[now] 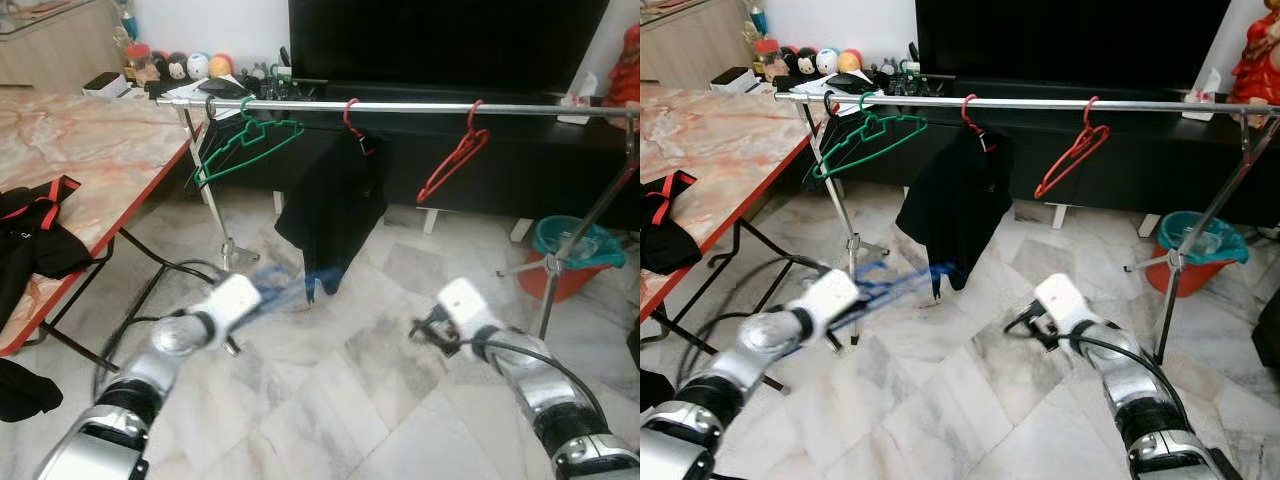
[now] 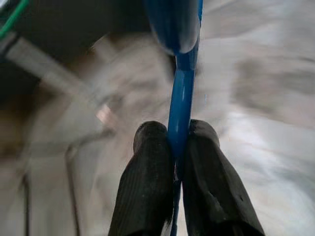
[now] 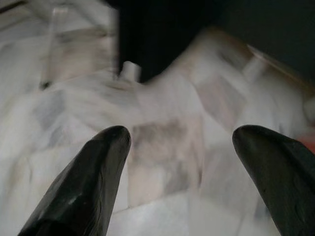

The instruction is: Hang hanger

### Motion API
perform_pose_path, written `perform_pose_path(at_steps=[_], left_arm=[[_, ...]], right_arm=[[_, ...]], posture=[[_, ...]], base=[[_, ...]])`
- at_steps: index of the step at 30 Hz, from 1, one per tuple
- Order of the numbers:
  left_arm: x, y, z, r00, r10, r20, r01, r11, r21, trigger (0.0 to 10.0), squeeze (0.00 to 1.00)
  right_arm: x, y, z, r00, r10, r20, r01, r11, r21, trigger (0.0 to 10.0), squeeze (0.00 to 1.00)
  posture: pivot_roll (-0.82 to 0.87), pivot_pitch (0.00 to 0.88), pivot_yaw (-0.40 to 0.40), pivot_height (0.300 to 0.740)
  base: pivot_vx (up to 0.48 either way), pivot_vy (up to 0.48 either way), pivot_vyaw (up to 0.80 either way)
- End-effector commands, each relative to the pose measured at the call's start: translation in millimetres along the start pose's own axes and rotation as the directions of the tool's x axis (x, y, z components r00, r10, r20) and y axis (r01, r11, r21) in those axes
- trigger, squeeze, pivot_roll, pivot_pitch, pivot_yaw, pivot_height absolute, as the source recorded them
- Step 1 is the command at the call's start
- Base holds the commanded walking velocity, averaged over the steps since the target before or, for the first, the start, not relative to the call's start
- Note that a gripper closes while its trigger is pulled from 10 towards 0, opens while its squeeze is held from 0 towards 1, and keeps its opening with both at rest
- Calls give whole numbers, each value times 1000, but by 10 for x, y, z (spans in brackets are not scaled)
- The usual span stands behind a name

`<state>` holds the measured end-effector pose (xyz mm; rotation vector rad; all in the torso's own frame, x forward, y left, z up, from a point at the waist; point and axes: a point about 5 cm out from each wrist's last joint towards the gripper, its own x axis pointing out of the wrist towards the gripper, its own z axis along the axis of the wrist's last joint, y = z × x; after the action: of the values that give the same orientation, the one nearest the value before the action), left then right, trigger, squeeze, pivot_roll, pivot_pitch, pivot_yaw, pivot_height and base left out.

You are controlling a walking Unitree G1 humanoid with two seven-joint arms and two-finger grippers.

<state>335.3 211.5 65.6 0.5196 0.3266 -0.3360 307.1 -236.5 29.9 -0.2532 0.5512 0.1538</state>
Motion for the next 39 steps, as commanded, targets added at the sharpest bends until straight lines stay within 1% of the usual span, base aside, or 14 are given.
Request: perform_pose_path(at_steps=[1, 2, 3, 4, 5, 7, 11, 14, 17, 20, 24, 27, 30, 39], left_arm=[[-129, 115, -319, 984, 124, -125, -135, 987, -84, 10000, 0], [-177, 138, -422, 973, 162, -167, -181, 978, -106, 10000, 0], [-301, 134, -669, 941, 211, -263, -255, 956, -145, 10000, 0], [-301, 134, -669, 941, 211, -263, -255, 956, -145, 10000, 0], [-400, 98, -848, 916, 224, -332, -290, 943, -165, 10000, 0], [-501, 50, -1017, 887, 228, -403, -311, 938, -155, 10000, 0], [-780, -202, -1426, 820, 164, -549, -350, 902, -254, 10000, 0], [-907, -355, -1582, 793, 112, -599, -346, 892, -292, 10000, 0], [-967, -438, -1653, 775, 84, -626, -350, 883, -314, 10000, 0], [-985, -601, -1690, 771, 47, -635, -362, 853, -376, 10000, 0], [-935, -781, -1663, 772, 13, -635, -353, 840, -412, 10000, 0], [-892, -890, -1628, 779, -5, -627, -331, 845, -419, 10000, 0], [-905, -877, -1642, 764, 29, -645, -383, 824, -417, 10000, 0], [-927, -961, -1661, 754, 28, -657, -396, 817, -419, 10000, 0]], right_arm=[[-45, 29, -326, 993, -70, -97, 83, 989, 126, 10000, 0], [-65, 48, -428, 988, -88, -129, 109, 981, 161, 10000, 0], [-120, 120, -657, 973, -113, -200, 159, 959, 234, 10000, 0], [-120, 120, -657, 973, -113, -200, 159, 959, 234, 10000, 0], [-160, 195, -807, 961, -120, -247, 187, 944, 270, 10000, 0], [-190, 286, -921, 950, -126, -284, 213, 930, 300, 10000, 0], [-258, 624, -1159, 933, -76, -351, 199, 923, 329, 10000, 0], [-286, 820, -1242, 924, -40, -381, 194, 907, 373, 10000, 0], [-305, 904, -1286, 916, -34, -400, 207, 894, 398, 10000, 0], [-355, 1009, -1373, 904, 4, -427, 202, 878, 434, 10000, 0], [-372, 995, -1386, 918, 23, -395, 155, 897, 413, 10000, 0], [-509, 853, -1581, 889, -33, -456, 264, 851, 454, 10000, 0], [-651, 737, -1757, 849, -76, -522, 353, 818, 454, 10000, 0], [-803, 531, -1900, 829, -101, -550, 391, 808, 441, 10000, 0]], posture=[[-57, 0, 14, 740], [-57, 0, 14, 740], [-53, 0, 19, 740], [-53, 0, 19, 740], [-54, 0, 23, 740], [-59, 0, 29, 740], [-65, 0, 47, 740], [-90, 0, 64, 740], [-109, 0, 68, 740], [-148, 0, 58, 740], [-140, 0, 59, 740], [-101, 0, 37, 740], [-70, 0, -8, 740], [-58, 0, -63, 740]], base=[[0, 0, 0], [0, 0, 0], [0, 0, 0], [0, 0, 0], [0, 0, 0], [0, 0, 0], [0, 0, 0], [0, 0, 0], [0, 0, 0], [0, 0, 0], [0, 0, 0], [0, 0, 0], [0, 0, 0], [0, 0, 0]])
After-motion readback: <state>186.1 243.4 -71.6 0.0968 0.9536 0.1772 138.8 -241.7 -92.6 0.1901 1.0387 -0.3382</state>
